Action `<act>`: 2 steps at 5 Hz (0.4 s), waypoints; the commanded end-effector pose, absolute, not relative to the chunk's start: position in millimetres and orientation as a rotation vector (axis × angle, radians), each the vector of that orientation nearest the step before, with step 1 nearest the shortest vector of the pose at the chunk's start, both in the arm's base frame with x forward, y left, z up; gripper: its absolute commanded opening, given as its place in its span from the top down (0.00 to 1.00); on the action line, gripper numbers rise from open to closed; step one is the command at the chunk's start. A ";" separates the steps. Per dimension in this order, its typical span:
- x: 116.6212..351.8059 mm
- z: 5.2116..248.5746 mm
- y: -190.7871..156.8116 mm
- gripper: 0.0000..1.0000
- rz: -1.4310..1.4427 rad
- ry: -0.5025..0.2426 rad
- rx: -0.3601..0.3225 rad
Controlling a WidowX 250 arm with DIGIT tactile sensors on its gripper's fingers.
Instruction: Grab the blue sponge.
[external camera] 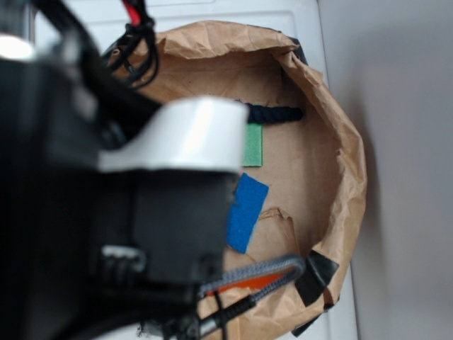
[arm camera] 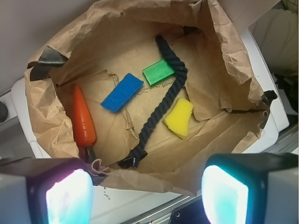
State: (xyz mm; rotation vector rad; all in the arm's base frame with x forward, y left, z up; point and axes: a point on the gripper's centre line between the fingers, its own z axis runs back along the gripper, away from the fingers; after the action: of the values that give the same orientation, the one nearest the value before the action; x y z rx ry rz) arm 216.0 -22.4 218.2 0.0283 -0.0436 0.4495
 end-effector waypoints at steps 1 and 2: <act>219.8 231.7 -14.2 0.00 0.471 -0.098 0.014; 216.6 206.4 -10.2 0.00 0.536 -0.081 -0.115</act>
State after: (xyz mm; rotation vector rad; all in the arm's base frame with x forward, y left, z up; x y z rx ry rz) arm 216.6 -16.5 195.8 -0.0948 -0.0323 0.5338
